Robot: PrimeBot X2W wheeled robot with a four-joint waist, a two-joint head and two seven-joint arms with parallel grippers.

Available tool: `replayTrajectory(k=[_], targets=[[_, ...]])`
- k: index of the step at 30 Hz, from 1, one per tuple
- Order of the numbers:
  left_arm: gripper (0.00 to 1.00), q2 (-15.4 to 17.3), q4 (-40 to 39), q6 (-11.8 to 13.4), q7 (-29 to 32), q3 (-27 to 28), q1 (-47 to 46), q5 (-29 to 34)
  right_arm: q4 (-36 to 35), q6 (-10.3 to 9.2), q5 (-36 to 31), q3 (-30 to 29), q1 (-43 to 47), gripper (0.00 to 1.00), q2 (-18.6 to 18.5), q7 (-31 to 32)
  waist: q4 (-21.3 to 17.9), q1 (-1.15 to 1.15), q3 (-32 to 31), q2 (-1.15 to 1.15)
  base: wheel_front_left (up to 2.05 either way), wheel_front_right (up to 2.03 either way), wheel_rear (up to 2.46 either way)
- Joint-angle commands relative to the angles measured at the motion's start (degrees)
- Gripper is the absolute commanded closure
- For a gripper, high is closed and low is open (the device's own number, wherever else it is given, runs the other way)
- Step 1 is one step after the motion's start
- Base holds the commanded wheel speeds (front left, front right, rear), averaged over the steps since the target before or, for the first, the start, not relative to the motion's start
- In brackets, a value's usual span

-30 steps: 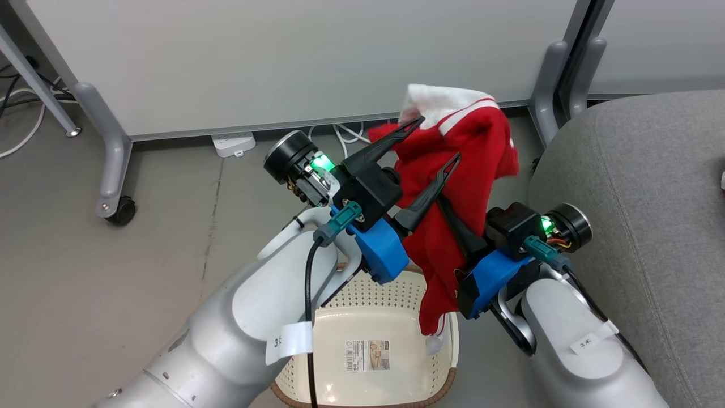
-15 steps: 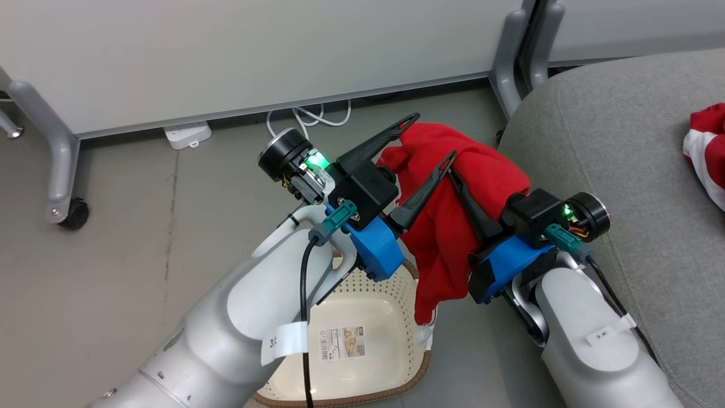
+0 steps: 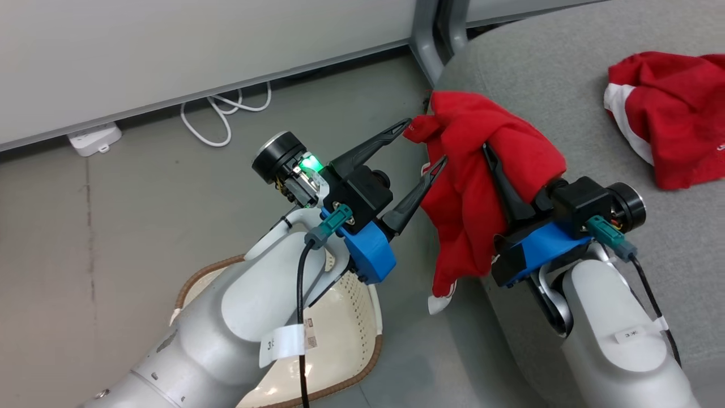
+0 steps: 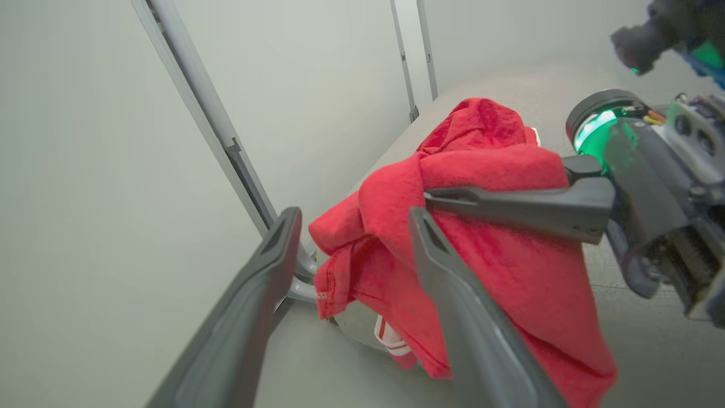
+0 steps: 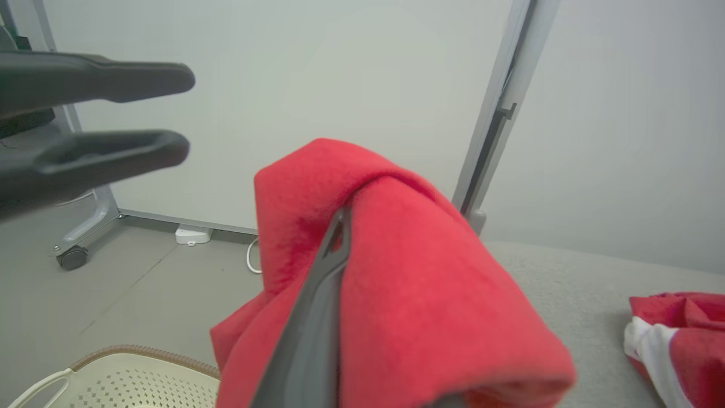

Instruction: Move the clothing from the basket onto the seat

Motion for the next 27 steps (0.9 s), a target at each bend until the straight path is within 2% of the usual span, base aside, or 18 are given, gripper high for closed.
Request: replayTrajectory(k=[1,17,27], targets=[[0.00,0.3,0.1,0.0,-0.3,-0.1,-0.1,0.2,-0.8,-0.02,-0.2,-0.6,0.7,1.00,-0.1,-0.1,-1.9,0.00,0.9,0.00,0.00,0.00,0.00],[0.00,0.9,1.0,-0.1,-0.3,-4.2,-0.7,-0.6,-6.8,-0.02,-0.9,-9.7,6.0,1.00,-0.1,-0.1,-10.8,0.00,3.5,0.00,0.00,0.00,0.00],[0.00,0.7,1.4,-0.1,-0.3,-5.9,-0.1,-1.5,-8.4,-0.01,-1.1,-12.2,9.2,1.00,0.5,-0.1,-12.6,0.00,4.1,0.00,0.00,0.00,0.00]])
